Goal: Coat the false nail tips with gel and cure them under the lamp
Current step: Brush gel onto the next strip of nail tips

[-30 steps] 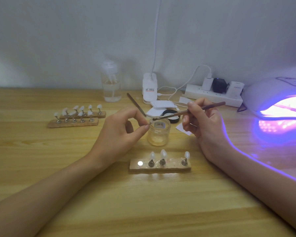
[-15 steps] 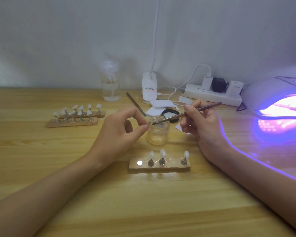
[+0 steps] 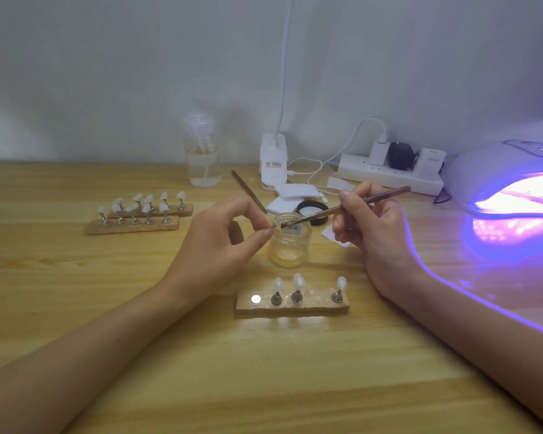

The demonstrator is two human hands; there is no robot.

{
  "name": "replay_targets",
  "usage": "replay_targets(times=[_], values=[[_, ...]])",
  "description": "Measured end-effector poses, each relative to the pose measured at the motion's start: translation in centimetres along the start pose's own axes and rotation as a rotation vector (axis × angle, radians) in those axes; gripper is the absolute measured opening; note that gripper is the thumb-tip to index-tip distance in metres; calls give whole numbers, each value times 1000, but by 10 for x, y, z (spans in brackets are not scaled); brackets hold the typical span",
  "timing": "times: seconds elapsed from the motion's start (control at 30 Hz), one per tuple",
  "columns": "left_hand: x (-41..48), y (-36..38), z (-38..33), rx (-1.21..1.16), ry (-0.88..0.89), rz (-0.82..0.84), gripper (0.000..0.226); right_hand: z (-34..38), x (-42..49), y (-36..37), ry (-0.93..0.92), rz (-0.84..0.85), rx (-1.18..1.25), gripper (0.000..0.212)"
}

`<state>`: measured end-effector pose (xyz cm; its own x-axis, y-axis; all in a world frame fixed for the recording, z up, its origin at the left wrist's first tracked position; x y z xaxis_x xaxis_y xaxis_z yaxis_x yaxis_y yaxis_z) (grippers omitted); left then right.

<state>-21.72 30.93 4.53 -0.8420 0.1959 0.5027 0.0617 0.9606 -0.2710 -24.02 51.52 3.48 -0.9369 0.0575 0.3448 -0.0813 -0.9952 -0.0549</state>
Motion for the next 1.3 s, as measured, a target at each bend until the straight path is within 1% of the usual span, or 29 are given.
replay_targets(times=[0.07, 0.13, 0.3, 0.43, 0.5, 0.57, 0.63, 0.73, 0.83, 0.93, 1.07, 1.17, 1.23, 1.3], values=[[0, 0, -1, 19, 15, 4, 15, 0, 0, -5, 3, -51, 19, 37], [0, 0, -1, 38, 29, 8, 16, 0, 0, -12, 2, -107, 29, 40], [2, -1, 0, 62, 44, 5, 22, -5, 1, -29, 42, -232, 70, 41], [2, -1, 0, 70, 55, 9, 23, -9, 2, -37, 73, -269, 130, 40], [2, -1, 0, 65, 60, 5, 23, -8, 3, -30, 48, -214, 153, 36], [2, -1, -1, 55, 63, 6, 23, -7, 5, -14, 37, -89, 175, 30], [2, -1, -1, 57, 68, 10, 22, -7, 5, 0, 48, 20, 173, 28], [2, 0, 0, 53, 67, 17, 21, -7, 4, 10, 54, 94, 160, 29], [2, 0, 0, 49, 69, 20, 19, -6, 4, 12, 57, 111, 152, 32], [2, 0, -2, 47, 76, 22, 20, -5, 2, 13, 52, 117, 121, 26], [2, 0, -2, 49, 76, 16, 19, -6, 2, 5, 78, 35, 120, 23], [2, 0, -2, 43, 76, 17, 19, -3, 2, 10, 65, 88, 160, 23], [2, 0, -2, 33, 81, 18, 21, -3, 1, 15, 53, 126, 144, 21], [2, 0, -2, 32, 87, 17, 22, -4, 1, 13, 64, 100, 121, 21]])
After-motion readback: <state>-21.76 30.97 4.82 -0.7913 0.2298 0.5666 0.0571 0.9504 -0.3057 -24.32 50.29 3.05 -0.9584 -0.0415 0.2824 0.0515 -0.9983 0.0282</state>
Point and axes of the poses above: each hand's wrist, its own x-axis towards the middle knuckle, its own y-axis out of the palm, z = x × y, the point moved 9 cm from there along x, towards the middle knuckle, and after that the axes turned 12 degrees about -x, right-handed, at the moved point
